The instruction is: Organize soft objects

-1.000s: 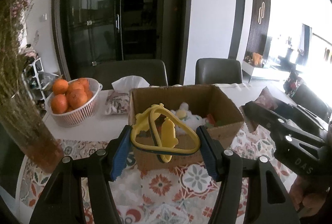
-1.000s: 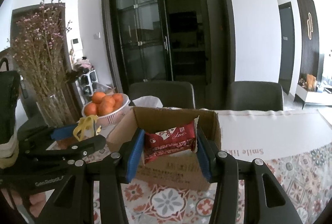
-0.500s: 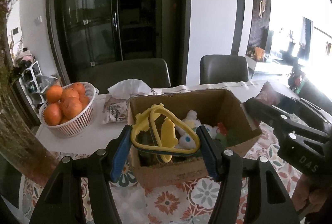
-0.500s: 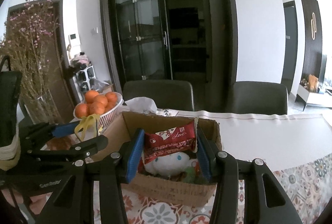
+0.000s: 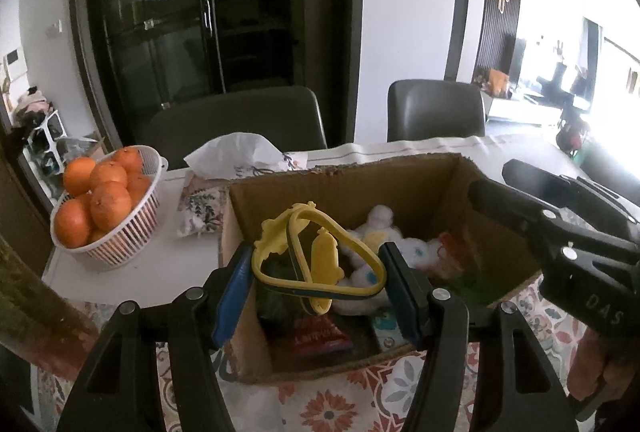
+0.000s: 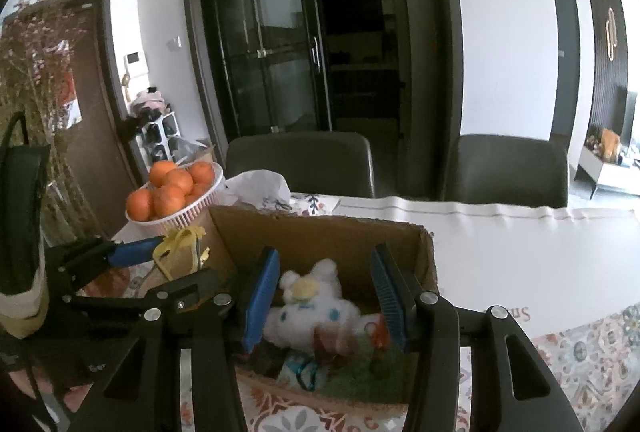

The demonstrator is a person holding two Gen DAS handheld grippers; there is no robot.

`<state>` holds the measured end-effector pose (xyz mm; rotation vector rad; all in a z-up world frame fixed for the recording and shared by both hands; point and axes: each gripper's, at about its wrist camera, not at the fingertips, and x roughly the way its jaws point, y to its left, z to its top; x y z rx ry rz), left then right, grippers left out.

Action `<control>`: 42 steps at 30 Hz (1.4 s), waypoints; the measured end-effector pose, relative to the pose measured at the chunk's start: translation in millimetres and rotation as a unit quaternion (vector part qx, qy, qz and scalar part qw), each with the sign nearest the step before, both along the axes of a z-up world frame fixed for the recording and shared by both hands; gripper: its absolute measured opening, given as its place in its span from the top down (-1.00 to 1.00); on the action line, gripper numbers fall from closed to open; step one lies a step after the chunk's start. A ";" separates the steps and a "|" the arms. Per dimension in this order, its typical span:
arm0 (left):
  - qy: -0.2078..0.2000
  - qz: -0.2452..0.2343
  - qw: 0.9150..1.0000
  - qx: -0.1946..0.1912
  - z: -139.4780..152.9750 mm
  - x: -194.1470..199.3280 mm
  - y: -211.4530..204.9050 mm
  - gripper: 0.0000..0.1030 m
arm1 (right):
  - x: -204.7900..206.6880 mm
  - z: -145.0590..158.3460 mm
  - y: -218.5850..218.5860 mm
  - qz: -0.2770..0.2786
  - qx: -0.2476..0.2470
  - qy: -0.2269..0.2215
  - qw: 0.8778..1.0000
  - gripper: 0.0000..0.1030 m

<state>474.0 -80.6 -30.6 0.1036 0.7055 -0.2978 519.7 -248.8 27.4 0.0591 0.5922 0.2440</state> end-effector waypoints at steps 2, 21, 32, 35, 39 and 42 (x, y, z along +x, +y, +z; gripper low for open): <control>0.005 -0.002 1.000 0.003 -4.1 5.5 -2.2 -0.23 | 5.9 -3.8 0.4 0.003 -0.001 0.007 1.000 0.04; -0.031 0.043 0.998 0.024 16.5 -35.1 13.6 -0.61 | -50.3 19.3 -2.2 -0.049 -0.025 -0.002 0.998 -0.19; -0.114 0.066 0.991 0.024 67.3 -131.0 27.8 -0.94 | -146.1 63.6 0.7 -0.081 -0.034 -0.049 0.995 -0.56; -0.134 0.077 0.988 0.026 78.2 -158.7 31.9 -1.00 | -173.0 73.1 2.3 -0.085 -0.031 -0.056 0.994 -0.62; -0.149 0.081 0.985 0.015 89.0 -191.5 37.6 -1.00 | -207.8 80.6 6.3 -0.085 -0.034 -0.064 0.994 -0.64; -0.154 0.082 0.985 0.012 94.2 -216.8 41.4 -1.00 | -235.8 85.1 8.5 -0.089 -0.038 -0.069 0.993 -0.66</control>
